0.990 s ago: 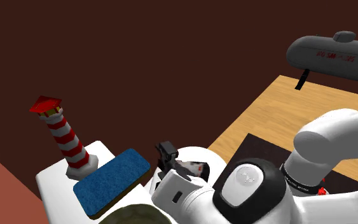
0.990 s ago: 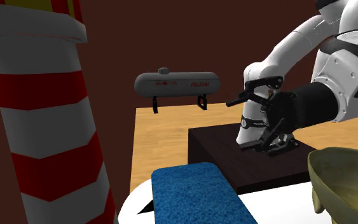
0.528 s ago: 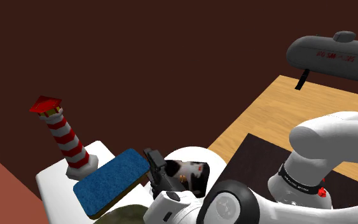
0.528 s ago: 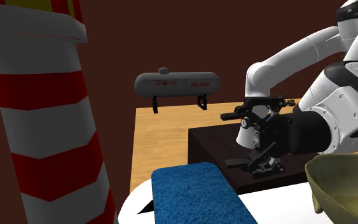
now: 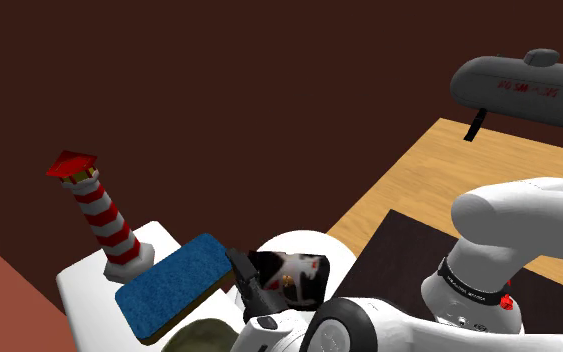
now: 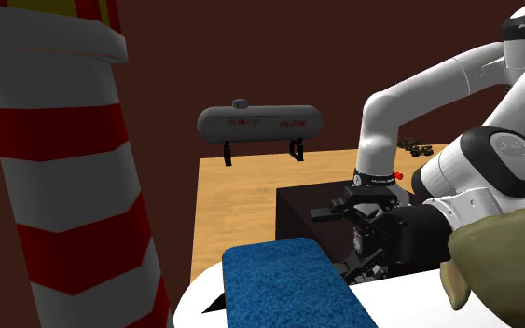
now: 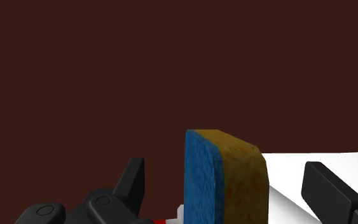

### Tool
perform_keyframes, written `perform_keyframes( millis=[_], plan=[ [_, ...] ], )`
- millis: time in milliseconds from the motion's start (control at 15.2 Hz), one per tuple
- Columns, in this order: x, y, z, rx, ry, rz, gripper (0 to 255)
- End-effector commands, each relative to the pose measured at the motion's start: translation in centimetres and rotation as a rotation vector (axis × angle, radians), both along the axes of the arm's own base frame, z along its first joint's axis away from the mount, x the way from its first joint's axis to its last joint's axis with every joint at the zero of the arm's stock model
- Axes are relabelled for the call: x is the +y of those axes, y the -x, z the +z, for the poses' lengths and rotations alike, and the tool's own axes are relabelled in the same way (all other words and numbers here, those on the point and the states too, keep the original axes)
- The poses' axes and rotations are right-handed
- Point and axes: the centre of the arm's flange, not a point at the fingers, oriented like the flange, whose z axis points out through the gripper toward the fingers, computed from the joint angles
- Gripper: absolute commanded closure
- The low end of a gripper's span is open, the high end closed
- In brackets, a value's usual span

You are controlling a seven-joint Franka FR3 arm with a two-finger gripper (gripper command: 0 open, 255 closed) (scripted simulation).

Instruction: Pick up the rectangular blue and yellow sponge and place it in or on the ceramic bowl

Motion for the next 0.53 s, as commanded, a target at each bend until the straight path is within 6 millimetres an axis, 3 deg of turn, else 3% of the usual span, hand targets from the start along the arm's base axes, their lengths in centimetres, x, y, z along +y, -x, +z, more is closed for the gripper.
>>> perform_keyframes(
  millis=[0,330,396,462],
  plan=[
    [0.84,0.41,-0.3,0.03,-0.014,0.037,0],
    [0.84,0.41,-0.3,0.03,-0.014,0.037,0],
    [0.67,0.27,-0.25,0.03,-0.014,0.037,255],
    [0.45,0.14,-0.25,0.03,-0.014,0.037,255]
  ],
)
